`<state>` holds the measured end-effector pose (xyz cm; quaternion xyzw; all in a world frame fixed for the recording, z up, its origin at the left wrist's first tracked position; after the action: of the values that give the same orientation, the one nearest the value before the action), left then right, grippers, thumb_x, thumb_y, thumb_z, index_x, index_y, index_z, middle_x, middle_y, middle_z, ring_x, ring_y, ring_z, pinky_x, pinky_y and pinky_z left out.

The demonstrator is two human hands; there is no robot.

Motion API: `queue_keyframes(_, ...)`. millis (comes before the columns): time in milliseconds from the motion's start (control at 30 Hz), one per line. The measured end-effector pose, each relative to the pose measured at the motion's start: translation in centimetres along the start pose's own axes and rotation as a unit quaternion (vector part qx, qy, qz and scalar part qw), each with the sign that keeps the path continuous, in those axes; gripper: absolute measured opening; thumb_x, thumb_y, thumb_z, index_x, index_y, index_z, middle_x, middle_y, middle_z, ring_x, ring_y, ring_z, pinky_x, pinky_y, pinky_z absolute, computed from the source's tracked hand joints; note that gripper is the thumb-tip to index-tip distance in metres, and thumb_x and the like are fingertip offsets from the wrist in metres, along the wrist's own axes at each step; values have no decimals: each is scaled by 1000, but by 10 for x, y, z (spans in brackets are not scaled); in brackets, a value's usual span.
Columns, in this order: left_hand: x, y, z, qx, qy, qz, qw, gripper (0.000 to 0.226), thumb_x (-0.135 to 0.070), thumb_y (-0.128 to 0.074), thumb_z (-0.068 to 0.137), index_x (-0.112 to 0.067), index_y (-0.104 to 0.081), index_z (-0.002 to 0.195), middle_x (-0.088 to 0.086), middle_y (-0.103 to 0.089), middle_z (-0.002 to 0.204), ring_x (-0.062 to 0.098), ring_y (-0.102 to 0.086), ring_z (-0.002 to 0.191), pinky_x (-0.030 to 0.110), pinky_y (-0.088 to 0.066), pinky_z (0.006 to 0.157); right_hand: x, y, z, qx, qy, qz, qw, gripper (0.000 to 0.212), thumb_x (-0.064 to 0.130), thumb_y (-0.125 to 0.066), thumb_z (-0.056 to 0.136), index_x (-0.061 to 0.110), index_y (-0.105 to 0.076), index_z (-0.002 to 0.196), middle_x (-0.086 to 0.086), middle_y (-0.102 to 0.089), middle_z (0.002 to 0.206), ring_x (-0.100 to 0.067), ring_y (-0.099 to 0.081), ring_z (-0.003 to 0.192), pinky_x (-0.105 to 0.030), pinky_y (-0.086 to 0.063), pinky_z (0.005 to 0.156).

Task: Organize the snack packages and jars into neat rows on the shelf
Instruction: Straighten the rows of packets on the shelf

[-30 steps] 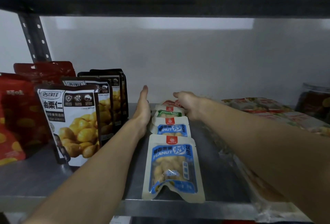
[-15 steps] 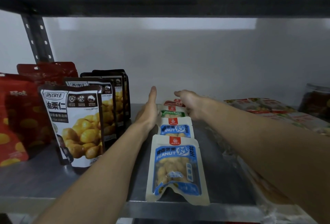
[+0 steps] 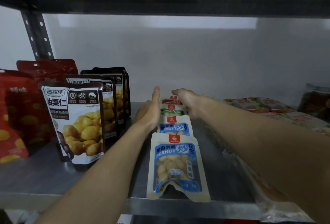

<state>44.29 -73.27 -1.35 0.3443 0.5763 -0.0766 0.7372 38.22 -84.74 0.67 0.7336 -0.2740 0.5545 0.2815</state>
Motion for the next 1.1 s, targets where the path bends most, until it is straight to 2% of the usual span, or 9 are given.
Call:
queue_keyframes(100, 0, -1, 2, 3, 0, 0, 1000, 78, -76, -6, 87, -18, -58, 96, 4, -65, 94, 22, -64, 91, 40, -46, 94, 1, 1, -2, 0, 2, 4, 1000, 32, 30, -46, 102, 16, -51, 131, -13, -68, 92, -24, -66, 67, -37, -57, 66)
queue_keyframes(200, -3, -2, 0, 5, -9, -16, 1000, 71, -71, -8, 91, -19, -52, 71, -2, -59, 72, 16, -61, 73, 33, -45, 82, 1, 1, -3, 6, 4, 5, 1000, 33, 28, -44, 102, 17, -49, 134, -13, -68, 93, -25, -66, 68, -37, -57, 65)
queue_keyframes(367, -1, -2, 3, 14, -23, -33, 999, 59, -67, -14, 94, -25, -46, 68, -7, -52, 68, 9, -53, 68, 32, -38, 79, 1, 2, -5, -11, 18, -46, 999, 32, 32, -47, 101, 10, -55, 123, -12, -70, 93, -22, -67, 68, -29, -53, 53)
queue_keyframes(500, 3, -1, 8, 45, -47, -14, 998, 39, -54, -40, 96, -22, -62, 91, 0, -70, 93, 12, -63, 84, 34, -46, 84, 3, 9, -9, -44, 79, -216, 972, 36, 37, -54, 96, 7, -59, 115, -10, -72, 99, -22, -71, 81, -31, -54, 66)
queue_keyframes(633, -7, 3, 6, 27, -70, 47, 996, 46, -43, -48, 94, -14, -56, 129, 5, -63, 125, 19, -59, 107, 34, -46, 92, 10, 9, -23, -73, 191, -417, 885, 53, 36, -52, 98, 11, -44, 144, -7, -50, 143, -25, -53, 124, -29, -43, 91)
queue_keyframes(733, -19, 9, -9, 16, -113, 95, 989, 48, -36, -50, 95, -14, -47, 138, 6, -53, 139, 22, -53, 121, 28, -40, 90, 13, 12, -41, -78, 231, -441, 864, 54, 32, -53, 98, 14, -40, 148, -8, -44, 150, -25, -45, 134, -29, -37, 103)
queue_keyframes(867, -26, 16, -35, 7, -151, 139, 979, 48, -36, -52, 95, -10, -50, 135, 9, -54, 137, 25, -51, 124, 24, -37, 89, 16, 15, -70, -92, 233, -464, 849, 56, 34, -58, 96, 13, -42, 146, -11, -47, 147, -28, -44, 134, -31, -36, 107)
queue_keyframes(967, -33, 26, -57, 10, -169, 142, 975, 52, -40, -51, 94, -10, -48, 137, 9, -55, 135, 24, -53, 121, 24, -37, 86, 18, 13, -96, -109, 239, -450, 854, 58, 34, -58, 95, 13, -40, 146, -11, -46, 148, -28, -44, 134, -32, -36, 107)
queue_keyframes(1100, -44, 42, -90, 11, -209, 157, 965, 53, -38, -48, 96, -10, -44, 140, 10, -49, 142, 25, -49, 126, 29, -39, 98, 17, 6, -134, -130, 254, -411, 866, 59, 29, -58, 95, 11, -39, 147, -11, -44, 150, -26, -41, 137, -33, -33, 111)
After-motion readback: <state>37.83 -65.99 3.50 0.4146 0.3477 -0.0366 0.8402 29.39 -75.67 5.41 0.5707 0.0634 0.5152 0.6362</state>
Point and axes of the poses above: each hand's wrist, its own z-axis towards the middle knuckle, its own y-axis out of the back of the hand, x = y × z, the point moved 3 cm from there along z, towards the middle knuckle
